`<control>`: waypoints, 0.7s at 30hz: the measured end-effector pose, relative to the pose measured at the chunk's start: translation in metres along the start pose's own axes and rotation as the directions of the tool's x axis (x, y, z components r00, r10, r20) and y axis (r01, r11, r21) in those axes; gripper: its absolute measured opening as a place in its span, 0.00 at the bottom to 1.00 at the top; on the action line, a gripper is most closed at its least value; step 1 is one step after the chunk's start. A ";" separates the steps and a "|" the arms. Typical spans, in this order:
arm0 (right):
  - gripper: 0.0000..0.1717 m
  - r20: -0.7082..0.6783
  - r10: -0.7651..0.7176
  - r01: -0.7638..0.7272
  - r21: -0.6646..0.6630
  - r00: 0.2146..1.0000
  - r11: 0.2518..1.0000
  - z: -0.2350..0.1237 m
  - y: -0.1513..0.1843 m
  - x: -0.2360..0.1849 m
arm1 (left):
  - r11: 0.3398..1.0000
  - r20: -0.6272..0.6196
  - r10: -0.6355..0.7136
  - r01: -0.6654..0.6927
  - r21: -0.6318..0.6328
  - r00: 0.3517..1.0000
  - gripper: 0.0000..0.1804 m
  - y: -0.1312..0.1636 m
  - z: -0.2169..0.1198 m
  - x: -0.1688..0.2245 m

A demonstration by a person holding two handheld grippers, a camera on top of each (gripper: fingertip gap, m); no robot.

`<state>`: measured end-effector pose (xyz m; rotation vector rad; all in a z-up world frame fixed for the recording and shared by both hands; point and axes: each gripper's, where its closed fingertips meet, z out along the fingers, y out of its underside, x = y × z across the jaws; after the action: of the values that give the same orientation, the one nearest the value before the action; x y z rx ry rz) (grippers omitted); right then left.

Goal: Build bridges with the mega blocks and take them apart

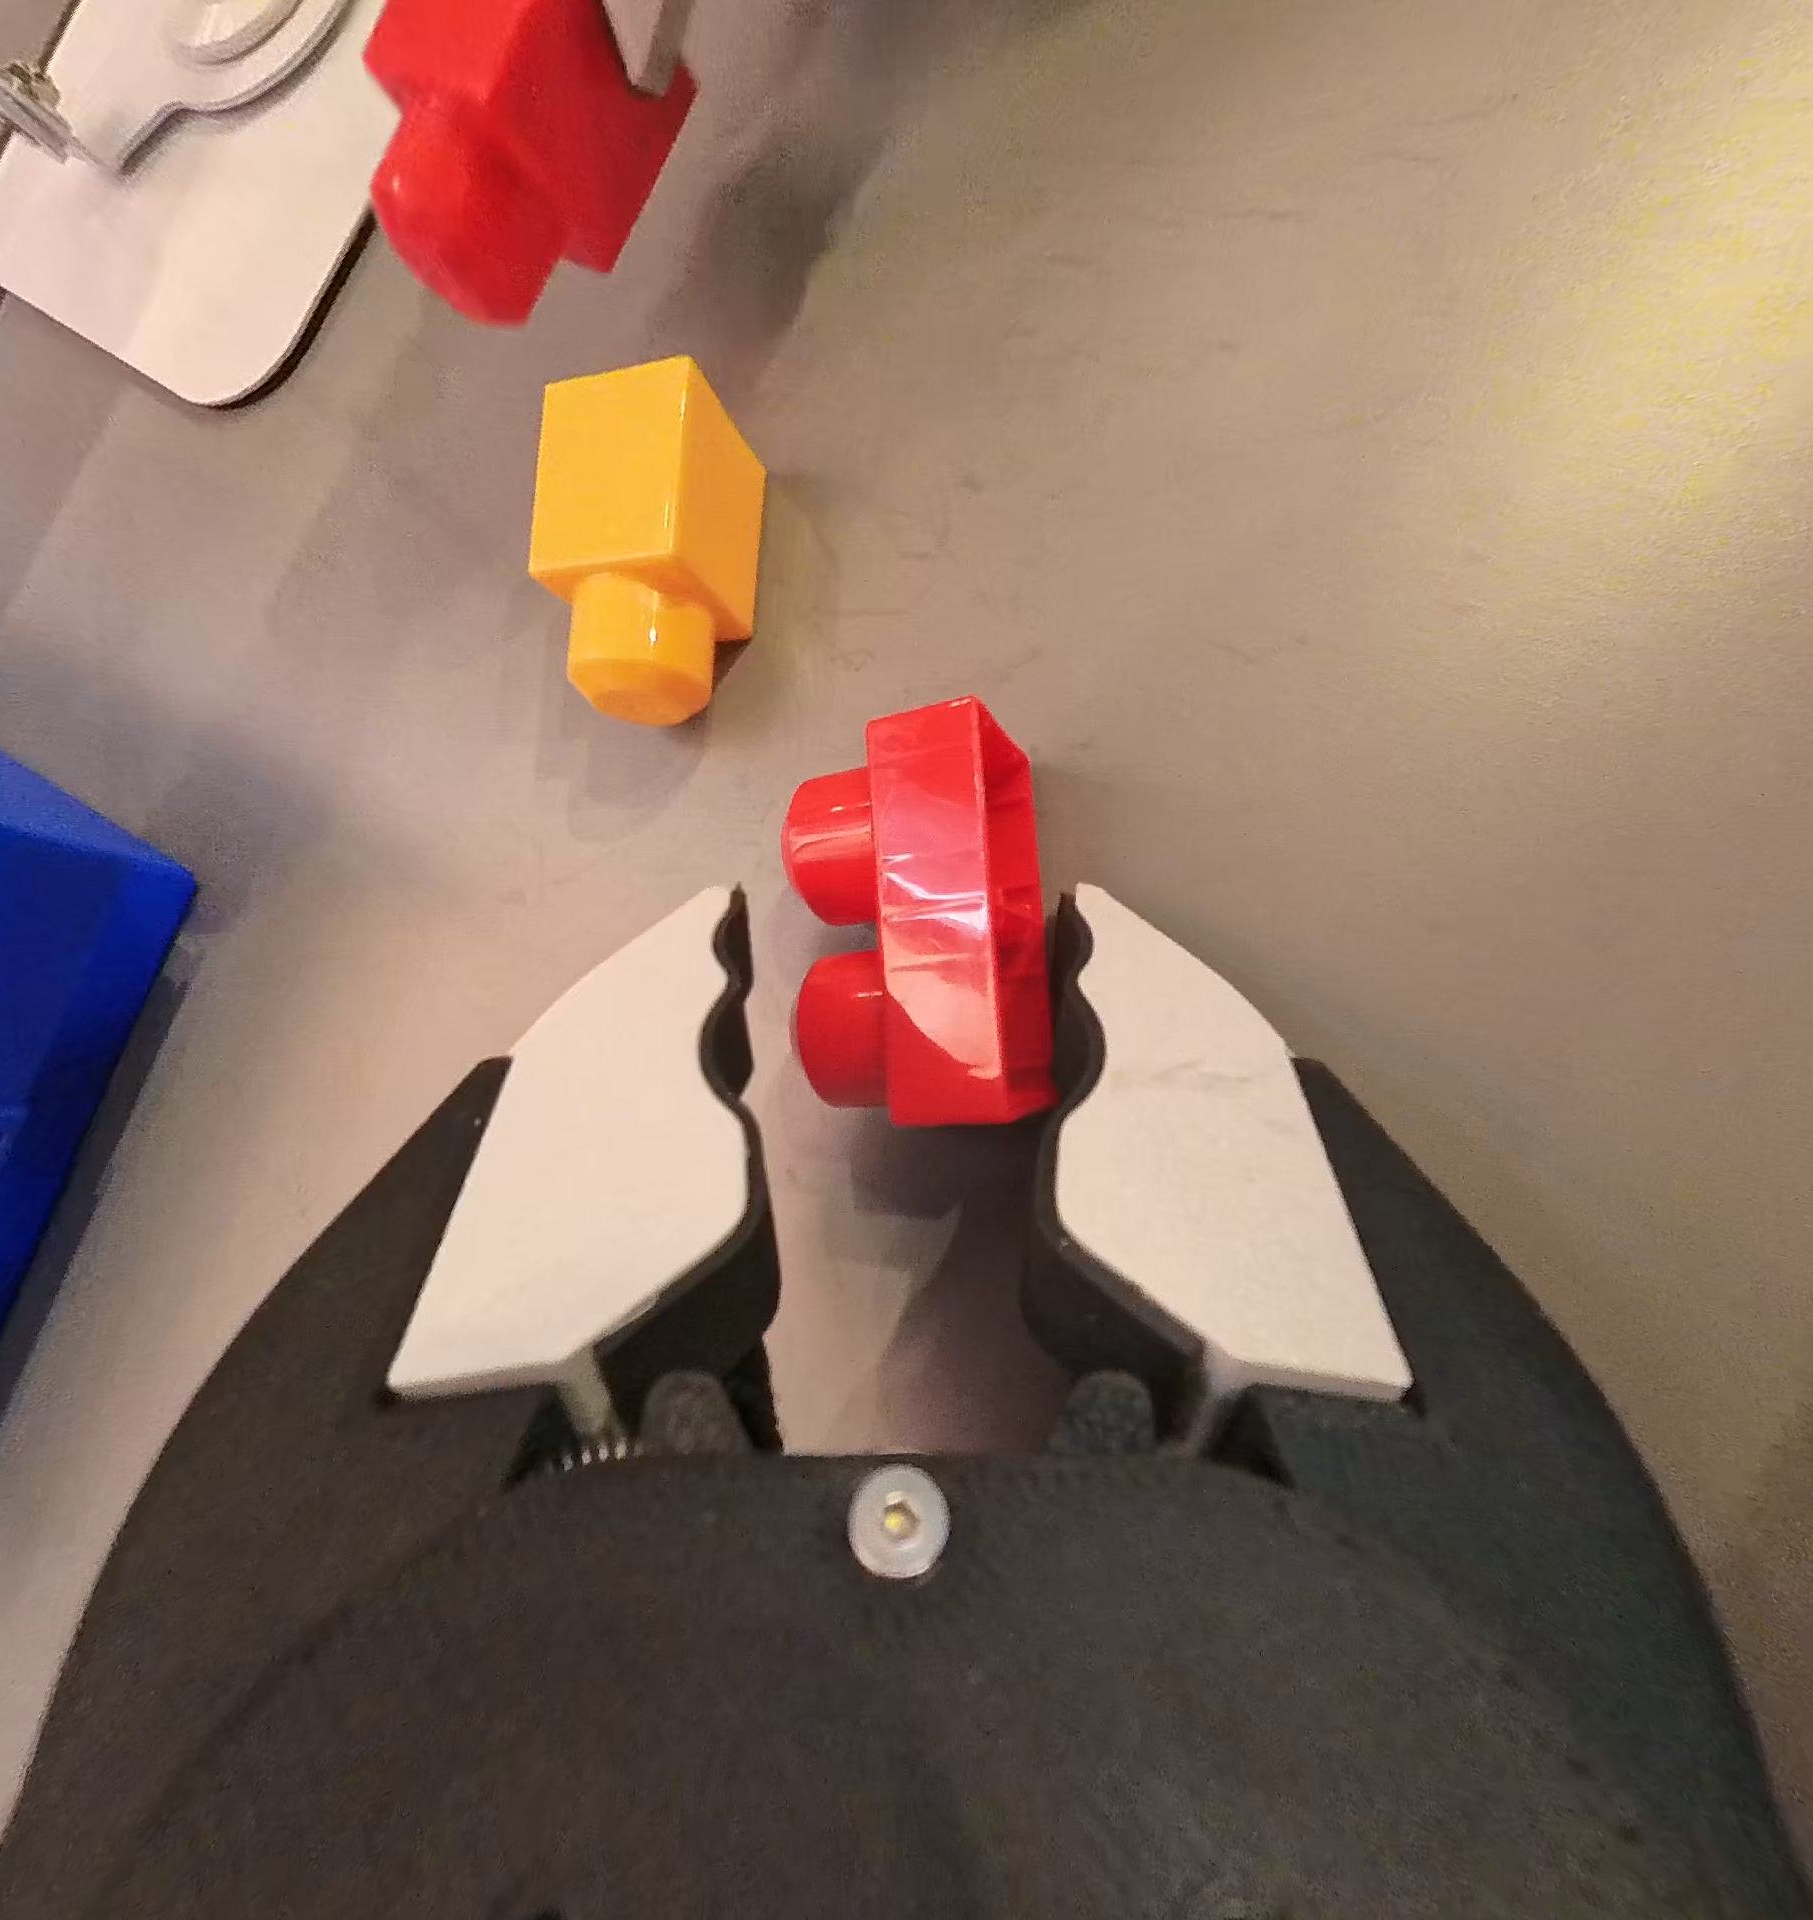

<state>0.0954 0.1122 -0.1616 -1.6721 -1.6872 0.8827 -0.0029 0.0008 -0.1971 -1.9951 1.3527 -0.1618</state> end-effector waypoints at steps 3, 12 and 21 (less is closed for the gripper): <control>0.21 0.083 -0.090 0.097 -0.077 0.992 0.992 0.012 -0.001 0.010 | 1.000 -0.003 -0.010 0.010 0.010 1.000 0.30 0.001 -0.001 0.001; 0.21 0.269 -0.251 0.293 -0.131 0.930 0.947 0.042 -0.009 0.012 | 0.999 -0.022 -0.015 0.016 0.029 1.000 0.29 0.000 0.000 0.003; 0.21 0.354 -0.276 0.350 -0.167 0.894 0.922 0.058 -0.012 0.006 | 0.999 -0.030 -0.028 0.029 0.035 0.999 0.29 0.000 0.001 0.003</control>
<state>0.0420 0.1154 -0.1870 -1.3808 -2.2849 0.8637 -0.0016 -0.0015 -0.1986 -1.9903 1.3317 -0.2279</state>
